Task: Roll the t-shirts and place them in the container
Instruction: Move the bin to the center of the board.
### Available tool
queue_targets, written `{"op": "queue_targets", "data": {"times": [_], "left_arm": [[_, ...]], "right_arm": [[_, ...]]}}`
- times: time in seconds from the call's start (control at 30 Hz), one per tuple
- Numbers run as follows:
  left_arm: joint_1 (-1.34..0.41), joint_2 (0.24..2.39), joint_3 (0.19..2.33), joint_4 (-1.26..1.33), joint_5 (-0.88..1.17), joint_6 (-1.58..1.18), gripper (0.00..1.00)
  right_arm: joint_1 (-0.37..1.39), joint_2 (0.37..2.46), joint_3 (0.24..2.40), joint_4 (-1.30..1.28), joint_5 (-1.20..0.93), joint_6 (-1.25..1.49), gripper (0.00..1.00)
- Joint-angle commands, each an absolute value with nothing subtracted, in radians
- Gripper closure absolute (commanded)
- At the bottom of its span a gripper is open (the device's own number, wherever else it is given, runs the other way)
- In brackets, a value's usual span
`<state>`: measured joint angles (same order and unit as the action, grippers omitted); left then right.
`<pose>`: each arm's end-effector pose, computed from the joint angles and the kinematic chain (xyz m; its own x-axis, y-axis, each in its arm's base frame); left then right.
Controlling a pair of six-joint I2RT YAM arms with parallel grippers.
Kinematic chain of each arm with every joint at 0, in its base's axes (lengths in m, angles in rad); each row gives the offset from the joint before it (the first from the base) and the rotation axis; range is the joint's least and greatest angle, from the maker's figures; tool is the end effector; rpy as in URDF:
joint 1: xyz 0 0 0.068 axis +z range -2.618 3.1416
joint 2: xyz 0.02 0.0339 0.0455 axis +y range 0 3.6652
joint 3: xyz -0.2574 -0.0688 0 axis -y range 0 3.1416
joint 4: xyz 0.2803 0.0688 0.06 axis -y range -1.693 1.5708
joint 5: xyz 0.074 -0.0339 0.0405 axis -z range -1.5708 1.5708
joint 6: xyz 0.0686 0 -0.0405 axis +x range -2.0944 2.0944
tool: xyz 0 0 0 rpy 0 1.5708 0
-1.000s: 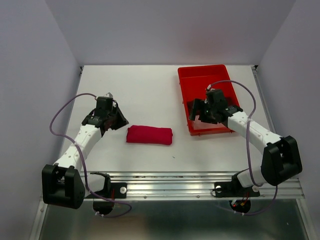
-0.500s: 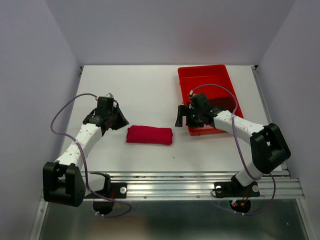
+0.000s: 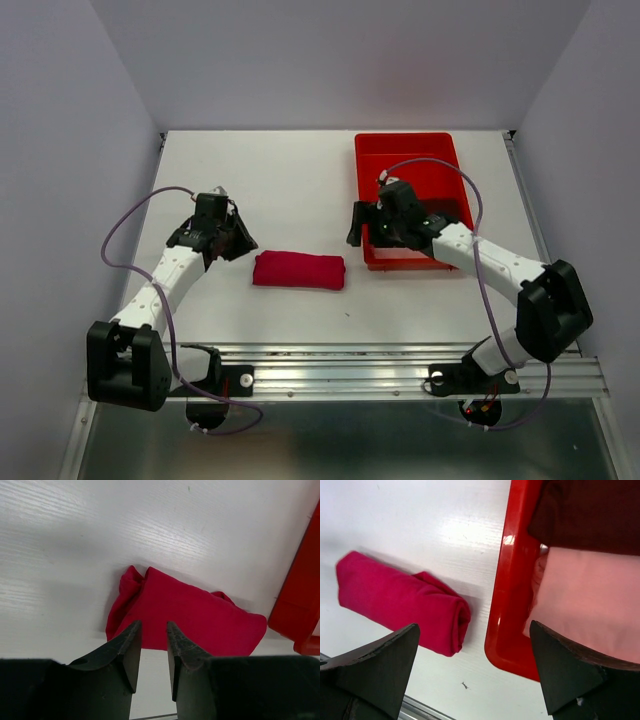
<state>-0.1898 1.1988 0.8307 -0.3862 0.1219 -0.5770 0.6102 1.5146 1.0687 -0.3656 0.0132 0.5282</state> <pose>0.3059 -0.0673 0.2111 -0.7132 -0.4143 -0.5653 -0.1370 0.8734 -0.4673 0.3140 0.2184 0.2003 -0.7984 0.0566 -0.5994 -0.1889 0.9217 0.3387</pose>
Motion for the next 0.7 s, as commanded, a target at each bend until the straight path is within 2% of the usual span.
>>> {"op": "queue_targets", "data": {"times": [0.0, 0.17, 0.2, 0.27, 0.4, 0.47, 0.57, 0.67], "left_arm": [[-0.192, 1.213, 0.844, -0.368, 0.113, -0.560, 0.62], [-0.192, 1.210, 0.850, -0.368, 0.101, -0.565, 0.61], [-0.190, 1.212, 0.851, -0.368, 0.101, -0.565, 0.56], [-0.189, 1.215, 0.851, -0.367, 0.101, -0.566, 0.55], [-0.189, 1.226, 0.838, -0.353, 0.100, -0.568, 0.44], [-0.189, 1.245, 0.813, -0.339, 0.091, -0.568, 0.33], [-0.186, 1.308, 0.775, -0.319, 0.087, -0.569, 0.30], [-0.186, 1.350, 0.730, -0.281, 0.116, -0.587, 0.32]], "right_arm": [[0.614, 1.401, 1.077, -0.397, 0.130, 0.586, 0.04], [0.702, 1.313, 0.970, -0.354, 0.107, 0.722, 0.04], [0.724, 1.307, 0.932, -0.325, 0.115, 0.768, 0.04], [0.787, 1.307, 0.898, -0.283, 0.135, 0.822, 0.04], [0.862, 1.365, 0.920, -0.264, 0.162, 0.845, 0.04], [0.885, 1.396, 0.936, -0.259, 0.178, 0.844, 0.04], [0.885, 1.416, 0.962, -0.258, 0.179, 0.833, 0.04], [0.885, 1.417, 0.980, -0.262, 0.189, 0.821, 0.03]]}}
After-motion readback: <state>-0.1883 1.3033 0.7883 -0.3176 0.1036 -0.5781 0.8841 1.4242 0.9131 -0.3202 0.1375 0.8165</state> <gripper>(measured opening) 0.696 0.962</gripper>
